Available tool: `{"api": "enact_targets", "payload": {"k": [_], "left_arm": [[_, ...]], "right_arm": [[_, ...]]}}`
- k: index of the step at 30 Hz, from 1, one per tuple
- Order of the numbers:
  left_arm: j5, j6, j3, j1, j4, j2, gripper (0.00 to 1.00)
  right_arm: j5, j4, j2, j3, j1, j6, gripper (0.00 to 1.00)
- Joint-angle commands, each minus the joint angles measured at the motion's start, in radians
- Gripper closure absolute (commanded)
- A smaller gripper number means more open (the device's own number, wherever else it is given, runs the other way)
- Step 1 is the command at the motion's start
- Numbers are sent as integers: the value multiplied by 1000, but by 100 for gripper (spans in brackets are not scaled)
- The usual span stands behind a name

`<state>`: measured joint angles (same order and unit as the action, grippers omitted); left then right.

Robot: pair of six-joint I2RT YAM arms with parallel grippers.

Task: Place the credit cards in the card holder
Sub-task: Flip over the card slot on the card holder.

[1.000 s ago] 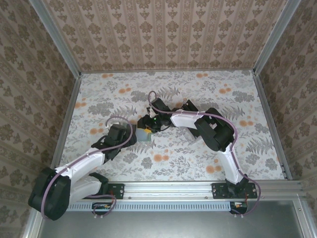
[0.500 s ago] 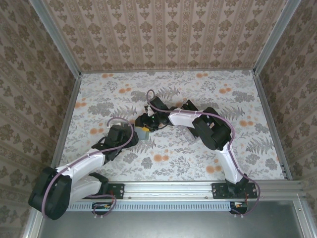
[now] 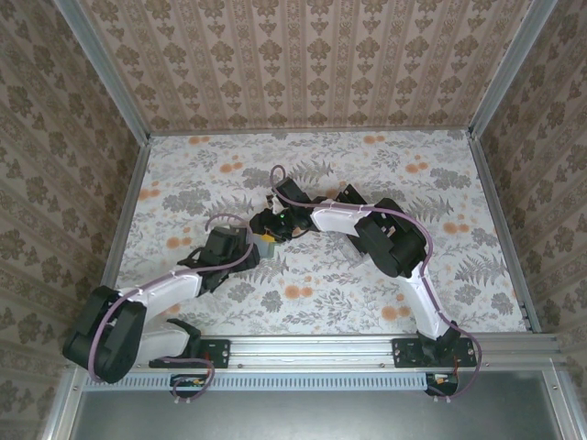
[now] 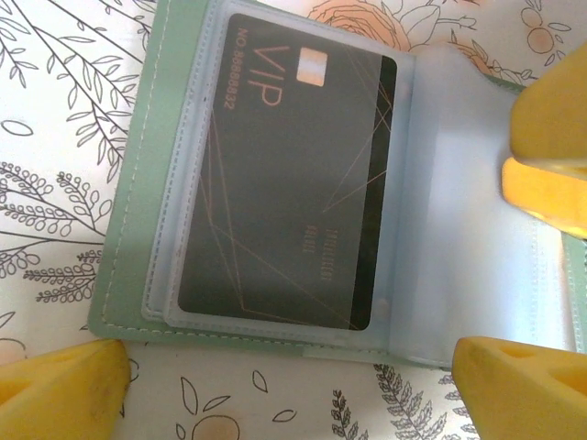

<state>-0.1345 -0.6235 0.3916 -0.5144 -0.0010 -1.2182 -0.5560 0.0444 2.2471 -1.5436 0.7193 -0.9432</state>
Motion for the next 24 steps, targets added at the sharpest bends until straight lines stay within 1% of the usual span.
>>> {"api": "enact_targets", "payload": {"k": [1,11,18,20,24], "left_arm": [[-13,18,32,11,34,-35,0],[-73,-29,22,40,-33,-62,0],[-75,-51,6,53,-43,-52,0],[-72,-51,3,84,-42,-54,0],[-63,-52,-3,93,-36,-61,0]], "right_arm": [[-9,29,20,-18,7,0,49],[0,-10,-45,51,-7,5,46],[47,6,-119,82,-17,37,46],[59,15,-131,86,-17,44,46],[79,17,-149,102,-15,47,46]]}}
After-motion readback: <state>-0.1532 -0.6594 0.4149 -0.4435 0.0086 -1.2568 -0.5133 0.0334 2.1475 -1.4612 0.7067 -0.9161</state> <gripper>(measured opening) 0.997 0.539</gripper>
